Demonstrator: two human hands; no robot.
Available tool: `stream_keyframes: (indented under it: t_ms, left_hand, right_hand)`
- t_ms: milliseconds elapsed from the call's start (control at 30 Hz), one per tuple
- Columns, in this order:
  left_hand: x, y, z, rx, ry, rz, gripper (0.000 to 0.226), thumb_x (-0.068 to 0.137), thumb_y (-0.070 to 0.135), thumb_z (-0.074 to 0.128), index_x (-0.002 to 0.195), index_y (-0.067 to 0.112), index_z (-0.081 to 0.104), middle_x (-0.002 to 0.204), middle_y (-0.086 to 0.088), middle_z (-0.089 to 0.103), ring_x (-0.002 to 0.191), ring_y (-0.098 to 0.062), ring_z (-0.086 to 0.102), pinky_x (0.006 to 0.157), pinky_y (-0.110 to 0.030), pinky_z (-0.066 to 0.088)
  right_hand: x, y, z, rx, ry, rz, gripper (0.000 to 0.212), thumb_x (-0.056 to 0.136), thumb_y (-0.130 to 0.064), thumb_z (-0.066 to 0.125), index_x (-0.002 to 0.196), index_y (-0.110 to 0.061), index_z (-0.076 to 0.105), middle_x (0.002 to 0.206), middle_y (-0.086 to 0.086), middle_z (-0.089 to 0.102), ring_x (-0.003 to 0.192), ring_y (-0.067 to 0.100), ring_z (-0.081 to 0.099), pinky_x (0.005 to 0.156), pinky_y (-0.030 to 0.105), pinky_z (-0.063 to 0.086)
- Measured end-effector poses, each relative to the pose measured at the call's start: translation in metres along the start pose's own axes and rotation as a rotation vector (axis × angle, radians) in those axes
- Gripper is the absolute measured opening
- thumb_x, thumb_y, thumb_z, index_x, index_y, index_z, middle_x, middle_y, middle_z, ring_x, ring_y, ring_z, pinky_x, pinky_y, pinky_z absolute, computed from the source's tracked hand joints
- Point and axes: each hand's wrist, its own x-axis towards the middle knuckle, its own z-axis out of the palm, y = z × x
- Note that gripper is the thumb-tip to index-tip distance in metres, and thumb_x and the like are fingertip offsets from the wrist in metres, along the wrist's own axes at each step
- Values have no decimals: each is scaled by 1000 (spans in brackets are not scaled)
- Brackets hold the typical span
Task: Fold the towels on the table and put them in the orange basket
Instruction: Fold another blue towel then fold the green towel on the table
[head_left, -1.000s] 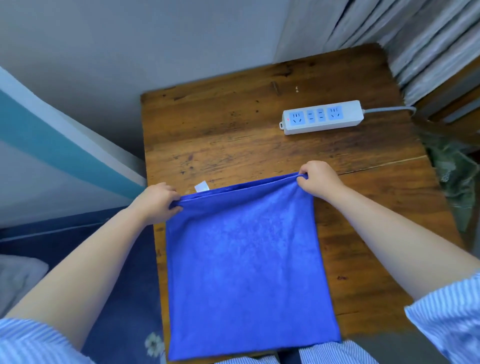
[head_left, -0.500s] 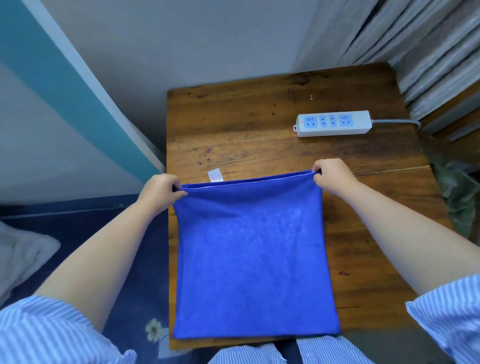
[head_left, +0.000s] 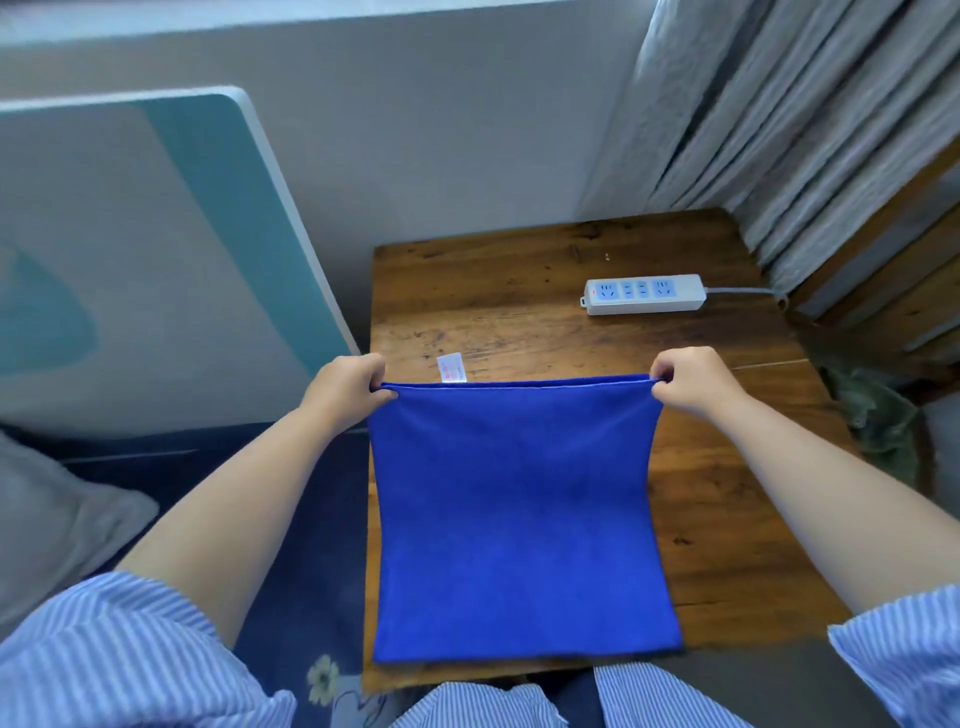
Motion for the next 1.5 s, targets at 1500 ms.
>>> stream_keyframes:
  t_ms: [1500]
  left_hand:
    - [20, 88, -170, -333, 442, -165, 25, 90, 6, 36, 95, -4, 59, 106, -24, 62, 96, -37, 58, 76, -35, 45]
  right_hand:
    - [-3, -97, -119, 307, 707, 173, 25, 85, 2, 38, 100, 2, 58, 110, 23, 59, 98, 37, 54, 70, 30, 37]
